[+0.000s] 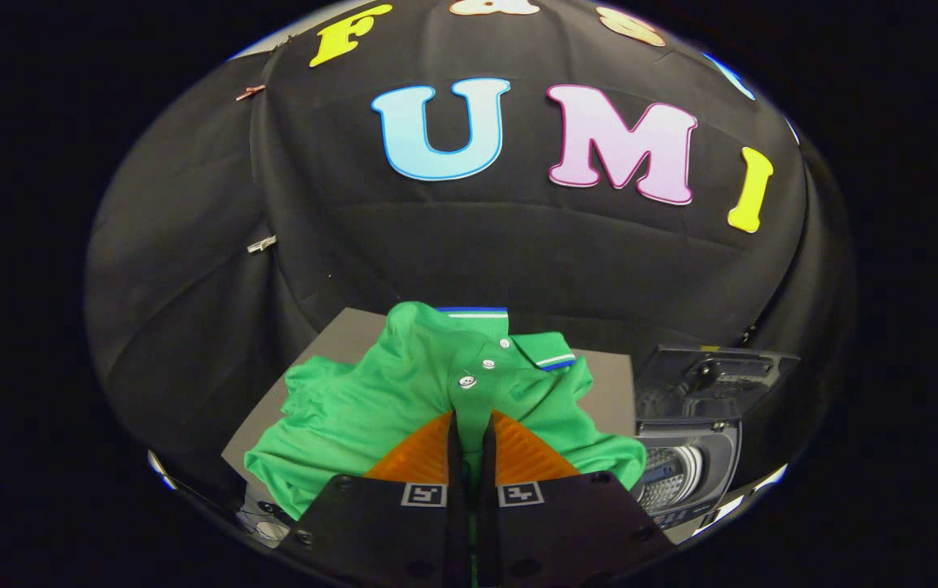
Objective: Put the clothes into the washing machine and then close the washing machine lid.
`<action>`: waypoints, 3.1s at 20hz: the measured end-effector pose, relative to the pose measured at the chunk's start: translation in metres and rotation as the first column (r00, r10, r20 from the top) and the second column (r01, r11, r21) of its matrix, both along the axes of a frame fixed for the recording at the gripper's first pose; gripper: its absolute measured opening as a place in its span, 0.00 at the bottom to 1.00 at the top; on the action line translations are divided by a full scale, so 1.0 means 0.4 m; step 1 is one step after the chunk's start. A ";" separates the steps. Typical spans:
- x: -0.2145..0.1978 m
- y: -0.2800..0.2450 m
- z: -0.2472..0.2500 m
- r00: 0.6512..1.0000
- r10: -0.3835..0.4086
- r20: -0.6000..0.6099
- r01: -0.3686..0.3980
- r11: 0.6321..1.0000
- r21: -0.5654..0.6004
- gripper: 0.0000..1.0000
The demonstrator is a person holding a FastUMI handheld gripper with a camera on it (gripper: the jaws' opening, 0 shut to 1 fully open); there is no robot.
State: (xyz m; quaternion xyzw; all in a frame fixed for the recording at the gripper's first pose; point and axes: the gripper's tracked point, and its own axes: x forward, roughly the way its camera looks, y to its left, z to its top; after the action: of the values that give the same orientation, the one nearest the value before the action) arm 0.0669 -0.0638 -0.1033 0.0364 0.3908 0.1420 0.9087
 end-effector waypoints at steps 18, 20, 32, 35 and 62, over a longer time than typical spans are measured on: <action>0.070 -0.530 -0.016 0.995 0.083 0.051 -0.089 0.987 0.133 0.08; 0.088 -0.588 -0.024 0.996 0.075 0.040 -0.081 0.982 0.171 0.08; 0.195 -0.773 -0.166 0.996 0.089 0.030 -0.091 0.991 0.099 0.08; 0.185 -0.800 -0.203 0.997 0.071 0.023 -0.072 0.995 0.067 0.08; -0.113 -0.897 -0.789 0.938 -0.040 -0.345 0.001 0.993 -0.115 0.08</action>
State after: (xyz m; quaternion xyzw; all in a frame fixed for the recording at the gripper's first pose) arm 0.0216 -0.4226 -0.4188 0.0135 0.5518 0.1016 0.8277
